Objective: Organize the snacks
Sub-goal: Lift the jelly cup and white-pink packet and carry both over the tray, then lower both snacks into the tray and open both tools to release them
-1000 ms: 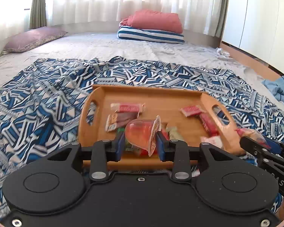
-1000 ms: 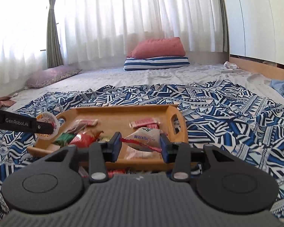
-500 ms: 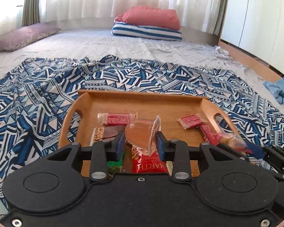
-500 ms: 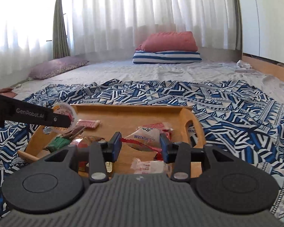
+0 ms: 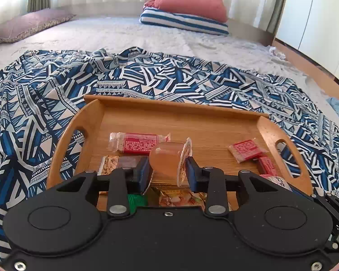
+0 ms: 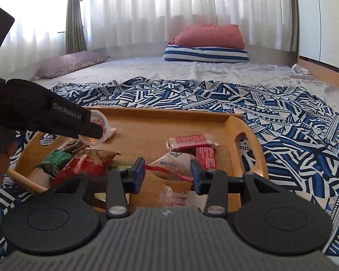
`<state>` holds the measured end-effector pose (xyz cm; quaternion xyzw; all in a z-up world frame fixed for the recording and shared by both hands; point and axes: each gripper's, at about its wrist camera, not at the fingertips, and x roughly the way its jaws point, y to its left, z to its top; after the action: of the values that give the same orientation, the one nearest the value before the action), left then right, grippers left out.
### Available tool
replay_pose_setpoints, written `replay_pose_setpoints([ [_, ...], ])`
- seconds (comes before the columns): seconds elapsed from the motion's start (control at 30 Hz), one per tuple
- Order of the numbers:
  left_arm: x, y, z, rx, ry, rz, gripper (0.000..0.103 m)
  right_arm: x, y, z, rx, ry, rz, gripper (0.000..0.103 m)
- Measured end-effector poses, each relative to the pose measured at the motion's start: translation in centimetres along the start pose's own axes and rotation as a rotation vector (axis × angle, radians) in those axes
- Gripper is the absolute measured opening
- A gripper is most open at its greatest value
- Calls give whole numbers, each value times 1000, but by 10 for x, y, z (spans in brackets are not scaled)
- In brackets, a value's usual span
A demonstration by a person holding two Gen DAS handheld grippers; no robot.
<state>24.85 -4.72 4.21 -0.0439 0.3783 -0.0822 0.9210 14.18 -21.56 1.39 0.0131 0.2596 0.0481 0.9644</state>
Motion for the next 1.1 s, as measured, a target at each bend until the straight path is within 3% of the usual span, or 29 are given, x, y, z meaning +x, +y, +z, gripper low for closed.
replay_pose_setpoints([
  [0.37, 23, -3, 7, 12, 46, 17, 33, 15, 4, -1, -15, 22, 1, 47],
  [0.8, 25, -9, 6, 34, 46, 42, 34, 23, -7, -4, 60, 56, 15, 51],
  [0.87, 19, -11, 8, 49, 29, 40, 42, 20, -8, -3, 67, 50, 17, 61],
  [1.1, -28, -19, 12, 118, -29, 12, 55, -3, -7, 3, 48, 27, 2, 64],
])
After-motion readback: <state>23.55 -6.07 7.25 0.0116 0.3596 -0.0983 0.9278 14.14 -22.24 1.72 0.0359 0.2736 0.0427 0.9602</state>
